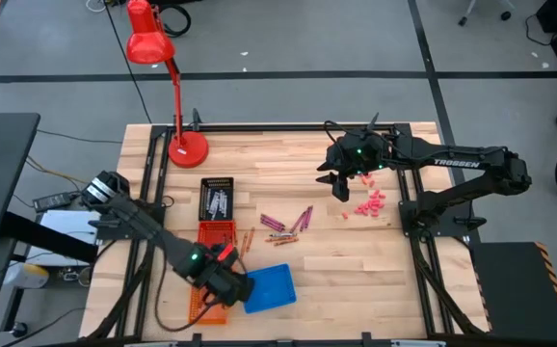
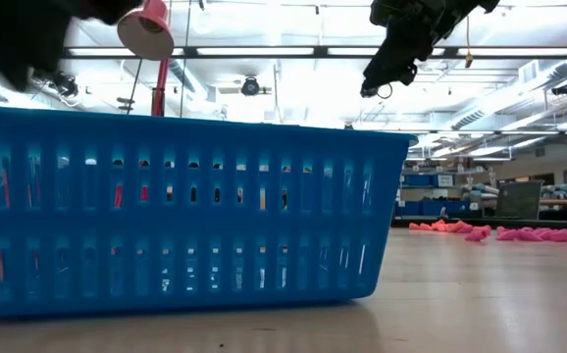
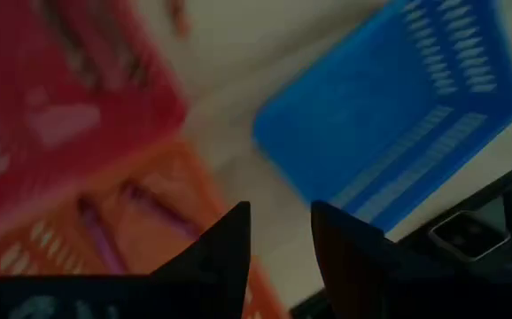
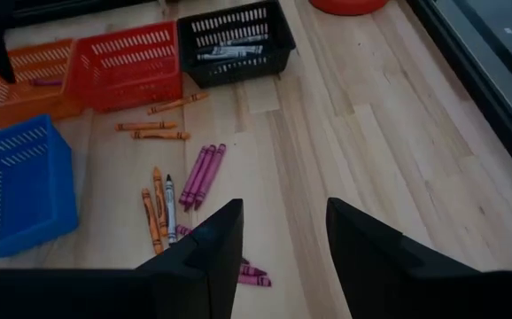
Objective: Sort crayons
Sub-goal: Put the red crayon into the orange bin
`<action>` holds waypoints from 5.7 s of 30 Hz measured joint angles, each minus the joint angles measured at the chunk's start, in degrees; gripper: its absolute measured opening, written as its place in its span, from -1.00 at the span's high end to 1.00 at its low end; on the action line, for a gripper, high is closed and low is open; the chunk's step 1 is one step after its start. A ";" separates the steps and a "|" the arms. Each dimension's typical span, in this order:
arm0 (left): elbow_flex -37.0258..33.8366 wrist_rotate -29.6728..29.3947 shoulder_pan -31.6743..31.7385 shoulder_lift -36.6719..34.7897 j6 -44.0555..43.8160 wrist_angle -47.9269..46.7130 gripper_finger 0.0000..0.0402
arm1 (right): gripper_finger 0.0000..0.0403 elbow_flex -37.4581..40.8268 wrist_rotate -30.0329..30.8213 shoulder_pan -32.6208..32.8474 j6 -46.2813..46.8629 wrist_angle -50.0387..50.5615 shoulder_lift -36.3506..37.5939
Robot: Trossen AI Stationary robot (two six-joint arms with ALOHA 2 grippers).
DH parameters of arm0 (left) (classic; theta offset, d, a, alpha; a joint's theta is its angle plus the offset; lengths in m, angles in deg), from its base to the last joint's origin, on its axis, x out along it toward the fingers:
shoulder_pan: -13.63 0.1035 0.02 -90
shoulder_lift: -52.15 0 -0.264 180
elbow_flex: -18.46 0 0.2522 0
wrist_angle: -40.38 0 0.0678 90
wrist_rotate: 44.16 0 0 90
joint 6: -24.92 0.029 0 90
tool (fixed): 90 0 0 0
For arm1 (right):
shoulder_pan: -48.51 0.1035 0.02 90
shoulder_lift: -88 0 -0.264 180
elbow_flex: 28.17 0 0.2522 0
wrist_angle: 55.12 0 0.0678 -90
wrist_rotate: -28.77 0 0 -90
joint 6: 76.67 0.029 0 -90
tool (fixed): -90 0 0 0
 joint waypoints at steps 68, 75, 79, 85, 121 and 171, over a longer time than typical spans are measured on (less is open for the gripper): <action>0.04 2.41 35.48 15.32 49.49 40.38 0.34 | 0.17 0.13 2.99 -6.07 2.40 6.37 -6.03; 0.04 0.06 35.24 15.32 47.09 40.89 0.34 | 0.17 0.13 3.66 -6.07 2.75 6.66 -6.03; 0.12 -1.15 35.24 16.54 46.89 40.93 0.34 | 0.17 0.13 5.27 -6.10 2.79 6.55 -6.03; 4.63 -1.85 34.24 21.01 48.70 35.45 0.34 | 0.17 0.13 5.31 -6.35 2.29 6.96 -6.03; 15.06 -5.56 30.26 26.63 67.15 20.55 0.34 | 0.17 0.11 3.10 -6.69 5.41 4.22 -6.01; 14.72 -7.96 31.20 22.90 66.81 10.46 0.90 | 0.17 5.27 -1.05 -2.56 16.15 23.54 -5.77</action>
